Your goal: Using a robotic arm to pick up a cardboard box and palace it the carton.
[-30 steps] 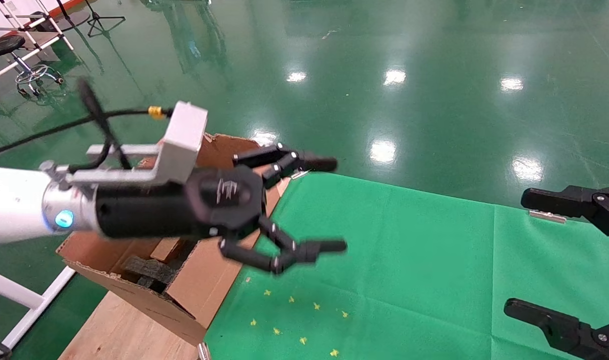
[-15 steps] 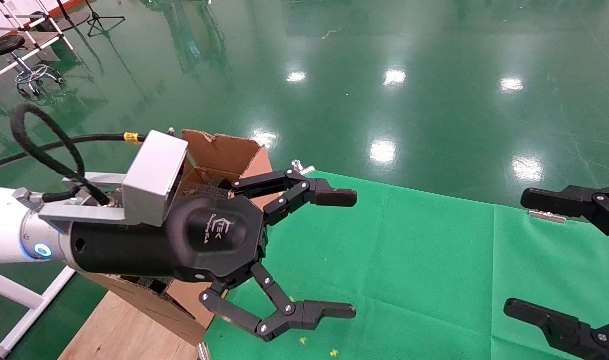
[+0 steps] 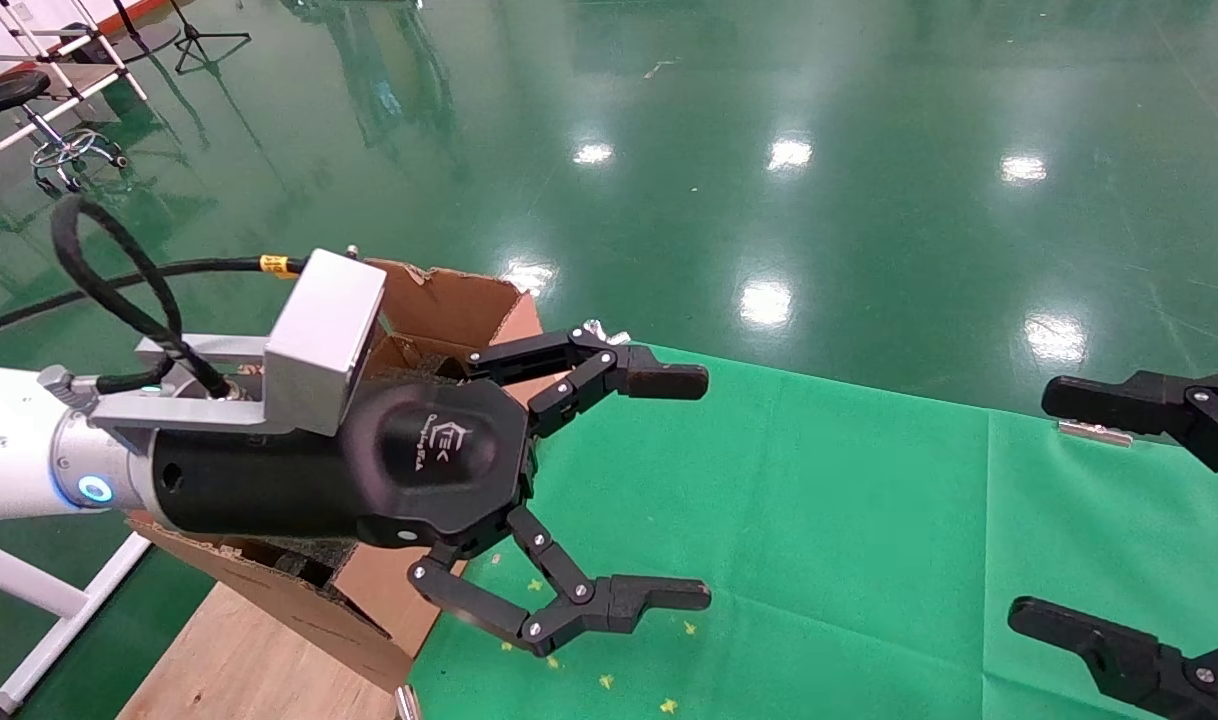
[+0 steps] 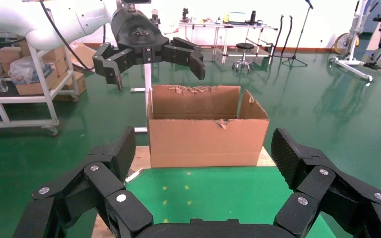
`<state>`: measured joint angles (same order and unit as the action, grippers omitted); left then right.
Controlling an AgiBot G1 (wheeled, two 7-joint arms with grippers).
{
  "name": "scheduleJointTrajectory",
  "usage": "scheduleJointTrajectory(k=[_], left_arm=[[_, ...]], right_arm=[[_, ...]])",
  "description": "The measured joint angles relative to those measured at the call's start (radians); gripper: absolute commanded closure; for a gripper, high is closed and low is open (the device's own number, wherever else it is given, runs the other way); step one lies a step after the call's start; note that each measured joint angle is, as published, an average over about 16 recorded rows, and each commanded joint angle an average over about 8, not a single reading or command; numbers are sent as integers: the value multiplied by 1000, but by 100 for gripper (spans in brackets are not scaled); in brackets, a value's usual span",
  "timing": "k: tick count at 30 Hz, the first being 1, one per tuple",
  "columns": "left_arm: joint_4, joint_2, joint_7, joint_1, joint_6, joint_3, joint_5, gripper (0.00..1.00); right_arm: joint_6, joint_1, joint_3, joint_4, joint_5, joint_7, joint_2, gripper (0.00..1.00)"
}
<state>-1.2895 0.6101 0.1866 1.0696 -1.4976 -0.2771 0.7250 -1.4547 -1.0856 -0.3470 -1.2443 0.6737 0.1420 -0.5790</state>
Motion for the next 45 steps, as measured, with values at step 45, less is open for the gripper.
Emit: scheduleJointTrajectory(k=[45], left_arm=[[9,1,1,7,4,-4,8,0]], right_arm=[[0,0,0,0,0,0,0,0]])
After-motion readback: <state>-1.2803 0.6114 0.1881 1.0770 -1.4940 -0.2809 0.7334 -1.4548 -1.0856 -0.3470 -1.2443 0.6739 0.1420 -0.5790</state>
